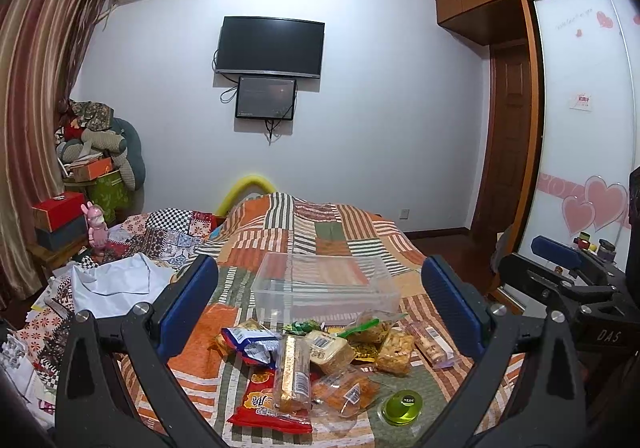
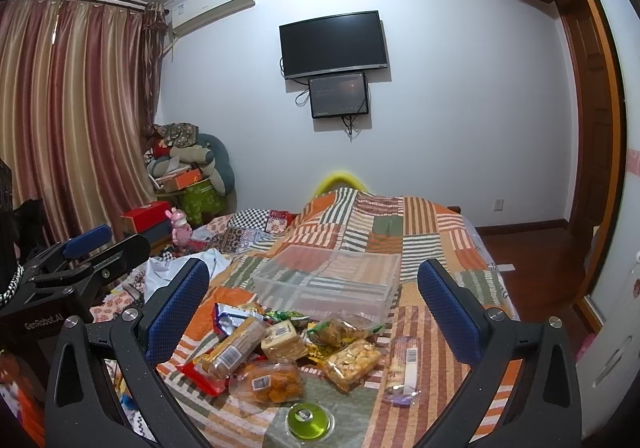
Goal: Organize snacks
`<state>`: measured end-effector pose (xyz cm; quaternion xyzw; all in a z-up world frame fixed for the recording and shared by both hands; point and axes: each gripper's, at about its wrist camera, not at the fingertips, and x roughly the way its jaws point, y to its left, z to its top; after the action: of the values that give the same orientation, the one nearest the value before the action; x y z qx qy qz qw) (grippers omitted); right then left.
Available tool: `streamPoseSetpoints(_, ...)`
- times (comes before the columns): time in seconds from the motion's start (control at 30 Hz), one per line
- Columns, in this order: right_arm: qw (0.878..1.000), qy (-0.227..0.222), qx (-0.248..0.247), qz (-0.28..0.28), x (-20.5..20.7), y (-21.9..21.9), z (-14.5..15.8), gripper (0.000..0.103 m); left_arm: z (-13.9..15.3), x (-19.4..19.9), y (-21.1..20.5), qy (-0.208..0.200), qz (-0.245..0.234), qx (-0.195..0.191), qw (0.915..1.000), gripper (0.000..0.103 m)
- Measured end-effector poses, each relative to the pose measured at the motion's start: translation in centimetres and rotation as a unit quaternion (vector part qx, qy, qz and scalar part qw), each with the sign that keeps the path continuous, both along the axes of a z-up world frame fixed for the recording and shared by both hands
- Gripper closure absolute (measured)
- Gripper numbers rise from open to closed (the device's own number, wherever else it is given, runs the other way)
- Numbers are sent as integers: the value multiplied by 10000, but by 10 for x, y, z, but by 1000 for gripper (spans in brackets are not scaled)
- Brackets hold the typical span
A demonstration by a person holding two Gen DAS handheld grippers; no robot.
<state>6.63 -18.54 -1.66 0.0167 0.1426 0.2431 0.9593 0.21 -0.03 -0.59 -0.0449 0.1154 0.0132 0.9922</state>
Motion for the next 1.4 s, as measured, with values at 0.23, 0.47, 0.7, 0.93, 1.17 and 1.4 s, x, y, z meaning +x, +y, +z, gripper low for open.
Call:
streamPoseSetpoints(0.23,10000,9,6,8,0,0,-1,0,0,1,-1,22,-16,-17,10000,0)
streamPoseSetpoints(0.47,10000,7,13,17,0,1,0,0,0,1,-1,16,-16,-11,10000,0)
streamPoseSetpoints(0.7,10000,-7,28,35,-1,1,0,0,0,1,-1,-3,0,0,10000,0)
streamPoseSetpoints(0.93,10000,-13,20,62,-1,2,1,0,0,1,-2,17,-4,0,10000,0)
streamPoseSetpoints(1.17,10000,2,37,68,1,3,1,0,3,2,-1,29,4,-35,10000,0)
streamPoseSetpoints(1.4,9999,37,76,101,2,2,0,0,3,3,1,51,-26,-64,10000,0)
